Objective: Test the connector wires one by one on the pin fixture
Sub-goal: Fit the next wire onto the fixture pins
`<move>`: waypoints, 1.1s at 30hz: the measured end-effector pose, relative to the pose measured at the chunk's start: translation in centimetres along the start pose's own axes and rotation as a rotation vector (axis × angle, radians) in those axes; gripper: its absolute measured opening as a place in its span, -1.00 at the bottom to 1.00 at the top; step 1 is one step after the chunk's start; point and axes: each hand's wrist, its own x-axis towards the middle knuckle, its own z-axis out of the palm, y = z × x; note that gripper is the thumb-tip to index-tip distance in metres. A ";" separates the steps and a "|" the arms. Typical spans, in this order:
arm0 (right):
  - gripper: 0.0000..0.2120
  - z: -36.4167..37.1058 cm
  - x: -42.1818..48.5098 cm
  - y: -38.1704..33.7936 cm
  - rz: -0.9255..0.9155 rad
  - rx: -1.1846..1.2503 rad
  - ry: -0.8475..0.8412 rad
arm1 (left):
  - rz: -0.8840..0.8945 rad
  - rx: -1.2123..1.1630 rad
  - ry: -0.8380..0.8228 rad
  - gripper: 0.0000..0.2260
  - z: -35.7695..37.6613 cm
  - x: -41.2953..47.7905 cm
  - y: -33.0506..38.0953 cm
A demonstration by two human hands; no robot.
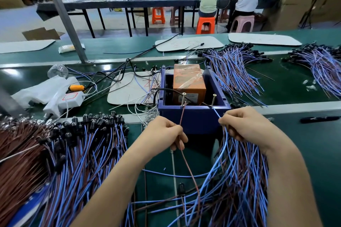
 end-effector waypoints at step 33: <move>-0.65 -0.2 0.0 0.0 0.009 -0.014 -0.032 | -0.081 0.061 0.055 -0.78 -2.7 0.7 -1.0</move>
